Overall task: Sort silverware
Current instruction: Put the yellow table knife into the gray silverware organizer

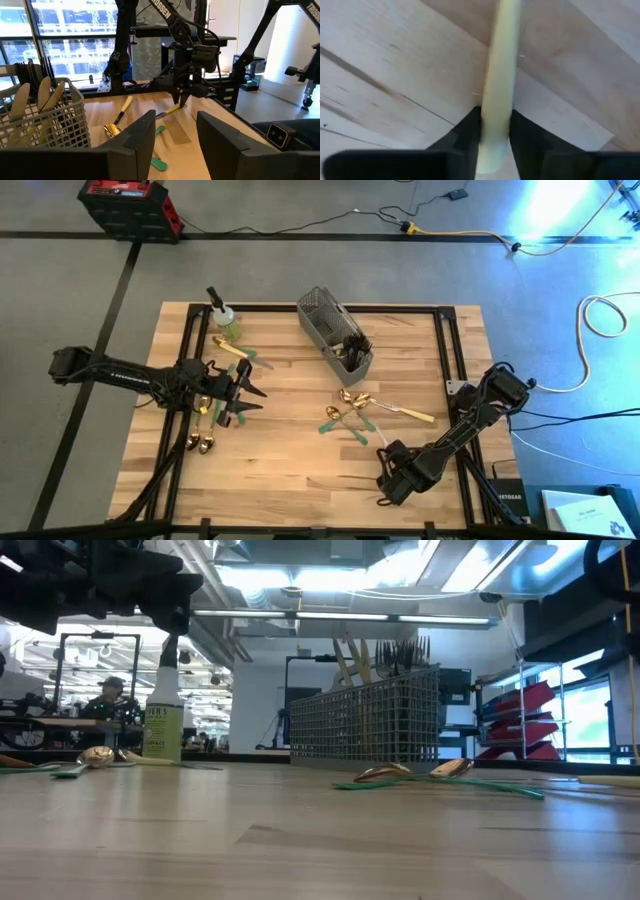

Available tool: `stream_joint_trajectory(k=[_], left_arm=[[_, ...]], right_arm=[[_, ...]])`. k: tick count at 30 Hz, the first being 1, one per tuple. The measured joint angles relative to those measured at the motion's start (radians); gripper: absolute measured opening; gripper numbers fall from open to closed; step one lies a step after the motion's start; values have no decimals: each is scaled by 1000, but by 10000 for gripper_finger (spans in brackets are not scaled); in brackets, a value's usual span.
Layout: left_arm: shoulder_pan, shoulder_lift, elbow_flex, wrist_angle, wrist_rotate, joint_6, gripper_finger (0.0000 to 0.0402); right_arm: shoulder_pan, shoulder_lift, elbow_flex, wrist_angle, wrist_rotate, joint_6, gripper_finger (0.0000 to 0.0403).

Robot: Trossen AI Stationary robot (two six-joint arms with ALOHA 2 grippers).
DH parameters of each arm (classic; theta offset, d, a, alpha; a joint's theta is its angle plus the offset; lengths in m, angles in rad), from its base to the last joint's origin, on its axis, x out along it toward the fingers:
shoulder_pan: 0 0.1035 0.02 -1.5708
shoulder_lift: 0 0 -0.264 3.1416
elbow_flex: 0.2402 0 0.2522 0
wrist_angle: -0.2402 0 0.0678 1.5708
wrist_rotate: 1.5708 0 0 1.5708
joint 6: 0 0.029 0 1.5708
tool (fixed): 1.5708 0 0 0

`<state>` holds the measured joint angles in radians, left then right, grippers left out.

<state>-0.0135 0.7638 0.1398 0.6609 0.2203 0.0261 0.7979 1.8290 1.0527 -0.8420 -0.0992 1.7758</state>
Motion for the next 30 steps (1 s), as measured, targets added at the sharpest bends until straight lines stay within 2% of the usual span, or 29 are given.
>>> stream_joint_trajectory(k=[2,10,16,19,30], left_arm=[[0,0,0,-3,0,0,129],[0,0,0,-24,0,-12,129],[0,0,0,-24,0,-14,129],[0,0,0,-23,0,-14,129],[0,0,0,-24,0,-26,129]], right_arm=[[0,0,0,0,-2,-1,49],[1,1,6,4,-6,-20,48],[4,9,78,-32,-42,-64,48],[5,7,115,-32,9,-95,47],[32,5,243,-38,327,-200,47]])
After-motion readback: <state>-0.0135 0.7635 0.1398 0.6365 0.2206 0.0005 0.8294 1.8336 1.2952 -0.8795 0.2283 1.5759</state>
